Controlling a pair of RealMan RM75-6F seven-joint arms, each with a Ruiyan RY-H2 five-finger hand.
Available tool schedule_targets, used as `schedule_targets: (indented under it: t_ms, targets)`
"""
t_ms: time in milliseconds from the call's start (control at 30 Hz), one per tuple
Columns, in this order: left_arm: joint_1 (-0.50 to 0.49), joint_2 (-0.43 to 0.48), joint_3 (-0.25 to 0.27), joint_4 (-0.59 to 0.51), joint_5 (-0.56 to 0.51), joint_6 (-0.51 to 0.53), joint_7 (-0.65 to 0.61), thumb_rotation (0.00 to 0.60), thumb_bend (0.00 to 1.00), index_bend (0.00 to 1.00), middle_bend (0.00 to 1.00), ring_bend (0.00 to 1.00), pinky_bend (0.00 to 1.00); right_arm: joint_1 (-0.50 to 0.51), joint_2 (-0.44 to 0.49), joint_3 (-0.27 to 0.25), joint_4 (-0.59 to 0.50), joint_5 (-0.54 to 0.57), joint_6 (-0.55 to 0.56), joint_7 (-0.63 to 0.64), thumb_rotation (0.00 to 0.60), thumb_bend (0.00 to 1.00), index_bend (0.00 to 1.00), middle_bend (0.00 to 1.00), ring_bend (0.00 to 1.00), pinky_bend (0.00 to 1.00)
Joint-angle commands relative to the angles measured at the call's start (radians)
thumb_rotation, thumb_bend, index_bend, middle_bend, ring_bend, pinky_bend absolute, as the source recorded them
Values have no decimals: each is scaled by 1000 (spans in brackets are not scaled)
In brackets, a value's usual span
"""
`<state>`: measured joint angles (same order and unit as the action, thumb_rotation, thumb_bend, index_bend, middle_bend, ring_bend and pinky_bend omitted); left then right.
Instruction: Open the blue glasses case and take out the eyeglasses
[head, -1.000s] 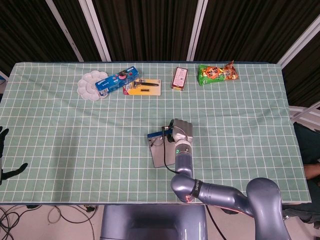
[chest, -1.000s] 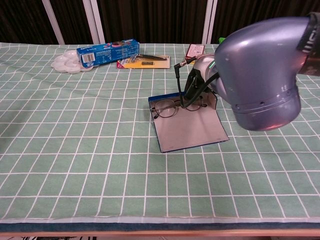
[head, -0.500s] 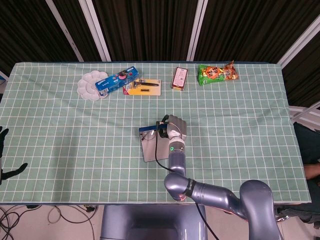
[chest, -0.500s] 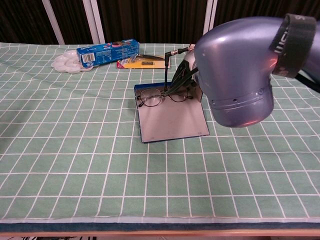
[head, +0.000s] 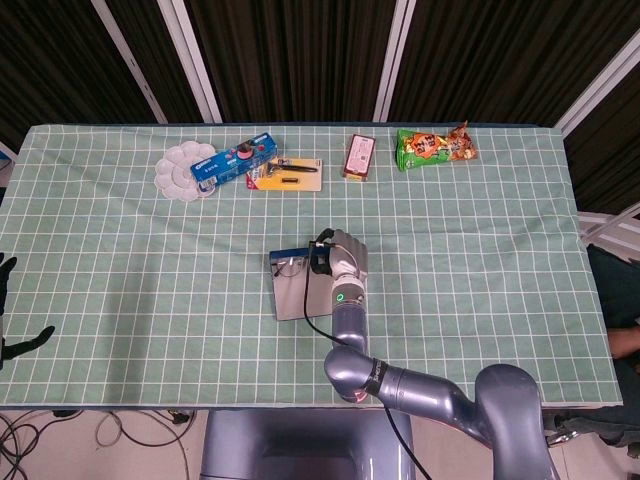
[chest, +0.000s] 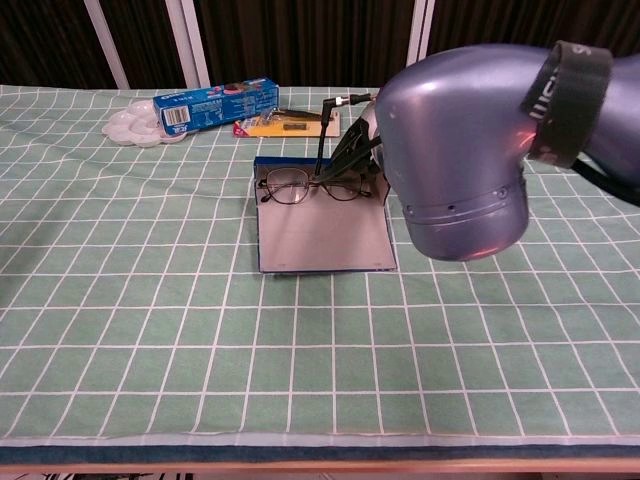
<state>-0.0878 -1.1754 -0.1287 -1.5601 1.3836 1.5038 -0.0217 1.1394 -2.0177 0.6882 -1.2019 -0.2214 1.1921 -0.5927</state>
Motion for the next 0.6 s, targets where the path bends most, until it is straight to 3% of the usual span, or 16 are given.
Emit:
schedule_targets:
  t_ms: [33, 600]
  targets:
    - [0, 0, 0, 1, 0, 0, 0, 600, 11, 0, 0, 0, 0, -2, -9, 0, 9, -12, -3, 12, 600, 509, 626, 988, 1000, 978]
    - [1, 0, -1, 2, 2, 5, -5, 600, 11, 0, 0, 0, 0, -18, -56, -18, 62, -158, 0, 124, 600, 509, 626, 987, 1000, 977]
